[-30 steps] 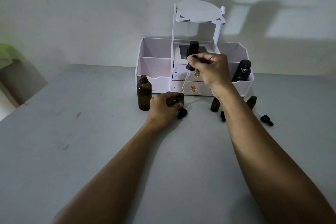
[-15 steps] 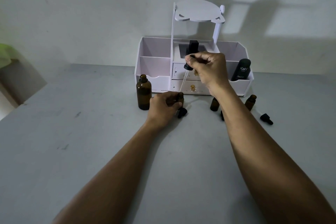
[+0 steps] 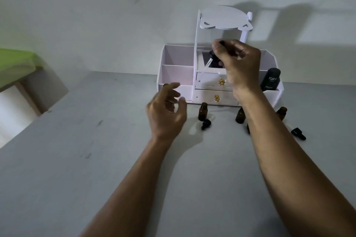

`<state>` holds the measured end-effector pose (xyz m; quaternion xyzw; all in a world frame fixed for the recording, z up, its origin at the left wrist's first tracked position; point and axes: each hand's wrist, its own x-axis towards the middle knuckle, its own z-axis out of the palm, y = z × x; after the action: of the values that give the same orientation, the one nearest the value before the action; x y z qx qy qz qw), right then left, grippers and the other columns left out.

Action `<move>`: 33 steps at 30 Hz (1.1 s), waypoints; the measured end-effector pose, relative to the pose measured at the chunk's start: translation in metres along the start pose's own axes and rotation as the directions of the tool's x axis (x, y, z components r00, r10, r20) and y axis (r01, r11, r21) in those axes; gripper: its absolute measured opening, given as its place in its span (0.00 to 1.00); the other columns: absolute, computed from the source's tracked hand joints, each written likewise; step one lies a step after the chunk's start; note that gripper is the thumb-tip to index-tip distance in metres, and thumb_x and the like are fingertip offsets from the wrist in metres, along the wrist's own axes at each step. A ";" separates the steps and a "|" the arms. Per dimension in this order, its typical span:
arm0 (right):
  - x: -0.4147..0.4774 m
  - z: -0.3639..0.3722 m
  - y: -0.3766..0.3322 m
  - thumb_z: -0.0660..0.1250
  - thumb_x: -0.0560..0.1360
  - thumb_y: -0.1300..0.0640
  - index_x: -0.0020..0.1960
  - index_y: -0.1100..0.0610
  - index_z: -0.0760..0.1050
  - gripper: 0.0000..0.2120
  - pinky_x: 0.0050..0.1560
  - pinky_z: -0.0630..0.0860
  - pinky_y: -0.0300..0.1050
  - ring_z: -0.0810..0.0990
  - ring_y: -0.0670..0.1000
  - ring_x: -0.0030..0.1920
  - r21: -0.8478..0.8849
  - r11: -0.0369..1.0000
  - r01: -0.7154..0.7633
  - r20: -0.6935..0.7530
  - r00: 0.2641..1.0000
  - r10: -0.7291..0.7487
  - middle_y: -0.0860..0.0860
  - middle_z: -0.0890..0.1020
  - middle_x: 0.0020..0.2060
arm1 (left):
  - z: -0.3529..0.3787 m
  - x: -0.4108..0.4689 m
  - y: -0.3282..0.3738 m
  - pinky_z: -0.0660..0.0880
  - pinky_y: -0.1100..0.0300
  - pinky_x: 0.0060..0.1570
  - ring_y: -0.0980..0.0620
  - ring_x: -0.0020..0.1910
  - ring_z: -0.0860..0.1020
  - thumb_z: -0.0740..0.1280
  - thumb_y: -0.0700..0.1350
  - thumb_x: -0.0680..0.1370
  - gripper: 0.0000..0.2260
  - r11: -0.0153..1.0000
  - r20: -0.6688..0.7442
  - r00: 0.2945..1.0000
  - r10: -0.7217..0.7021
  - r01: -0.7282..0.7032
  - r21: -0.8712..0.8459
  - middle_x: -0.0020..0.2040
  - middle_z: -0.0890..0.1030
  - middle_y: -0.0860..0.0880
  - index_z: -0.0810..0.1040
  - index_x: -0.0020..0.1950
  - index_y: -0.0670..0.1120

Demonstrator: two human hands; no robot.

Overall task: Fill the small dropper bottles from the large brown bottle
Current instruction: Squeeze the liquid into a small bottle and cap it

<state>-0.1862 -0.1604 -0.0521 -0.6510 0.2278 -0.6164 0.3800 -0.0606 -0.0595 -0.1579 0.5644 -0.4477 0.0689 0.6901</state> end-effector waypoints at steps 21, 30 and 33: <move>-0.009 0.054 0.027 0.73 0.75 0.62 0.45 0.58 0.84 0.01 0.42 0.82 0.42 0.85 0.44 0.36 0.039 0.997 -0.064 0.024 0.998 0.063 0.44 0.85 0.31 | -0.043 0.028 -0.072 0.81 0.59 0.51 0.53 0.50 0.85 0.76 0.37 0.65 0.24 0.905 0.388 0.846 -0.366 0.420 -0.061 0.50 0.87 0.50 0.83 0.61 0.46; -0.017 0.072 0.025 0.72 0.76 0.63 0.59 0.57 0.81 0.12 0.49 0.82 0.40 0.82 0.38 0.41 -0.019 1.000 0.022 0.184 0.983 -0.018 0.44 0.83 0.40 | -0.045 0.029 -0.074 0.82 0.55 0.53 0.52 0.51 0.85 0.76 0.35 0.68 0.23 0.922 0.394 0.850 -0.350 0.387 -0.016 0.52 0.87 0.48 0.82 0.62 0.45; -0.021 0.079 0.034 0.72 0.76 0.63 0.58 0.61 0.82 0.11 0.49 0.82 0.38 0.85 0.41 0.43 -0.120 0.993 -0.003 0.278 0.960 0.036 0.49 0.85 0.43 | -0.046 0.030 -0.073 0.82 0.54 0.54 0.52 0.51 0.85 0.76 0.34 0.68 0.23 0.922 0.396 0.849 -0.350 0.386 -0.014 0.52 0.86 0.48 0.82 0.63 0.45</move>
<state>-0.1066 -0.1479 -0.0882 -0.7506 0.2143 -0.5000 0.3752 0.0259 -0.0591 -0.1881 0.6094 -0.4608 -0.1978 0.6141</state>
